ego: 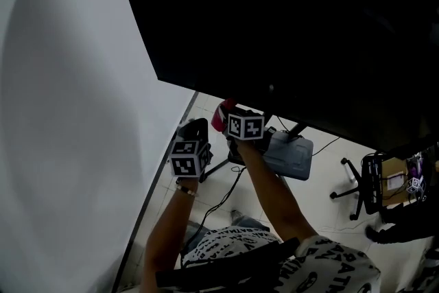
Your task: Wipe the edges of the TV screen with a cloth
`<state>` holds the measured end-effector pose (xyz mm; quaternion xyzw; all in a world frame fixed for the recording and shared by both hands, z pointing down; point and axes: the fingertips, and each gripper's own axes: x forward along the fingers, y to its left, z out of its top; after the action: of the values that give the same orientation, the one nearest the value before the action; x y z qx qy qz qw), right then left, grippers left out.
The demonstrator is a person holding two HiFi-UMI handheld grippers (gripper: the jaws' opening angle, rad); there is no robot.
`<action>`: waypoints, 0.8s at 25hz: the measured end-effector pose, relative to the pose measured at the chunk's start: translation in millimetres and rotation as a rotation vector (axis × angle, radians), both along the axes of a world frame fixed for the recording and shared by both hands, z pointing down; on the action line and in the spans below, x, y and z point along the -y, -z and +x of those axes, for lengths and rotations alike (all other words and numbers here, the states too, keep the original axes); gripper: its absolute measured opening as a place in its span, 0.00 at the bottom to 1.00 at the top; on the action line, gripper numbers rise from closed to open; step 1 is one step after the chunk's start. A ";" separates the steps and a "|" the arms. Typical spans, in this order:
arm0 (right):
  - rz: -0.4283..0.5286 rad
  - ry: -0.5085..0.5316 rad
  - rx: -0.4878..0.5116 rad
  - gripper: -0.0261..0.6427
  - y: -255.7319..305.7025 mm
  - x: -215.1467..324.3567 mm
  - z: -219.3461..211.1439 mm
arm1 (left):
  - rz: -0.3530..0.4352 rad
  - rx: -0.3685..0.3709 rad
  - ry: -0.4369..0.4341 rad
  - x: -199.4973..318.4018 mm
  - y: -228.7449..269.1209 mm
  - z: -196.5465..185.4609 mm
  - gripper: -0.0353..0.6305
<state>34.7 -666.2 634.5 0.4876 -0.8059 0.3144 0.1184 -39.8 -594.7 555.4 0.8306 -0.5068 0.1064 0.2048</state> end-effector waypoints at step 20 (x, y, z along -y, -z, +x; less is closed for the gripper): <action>0.051 -0.129 -0.028 0.15 0.8 172.2 -153.4 | -0.008 -0.048 -0.113 96.4 -33.7 -153.7 0.04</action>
<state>-118.7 -838.5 633.8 0.5458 -0.7788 0.2938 0.0965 -193.4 -691.0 589.1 0.8595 -0.4534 0.0998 0.2139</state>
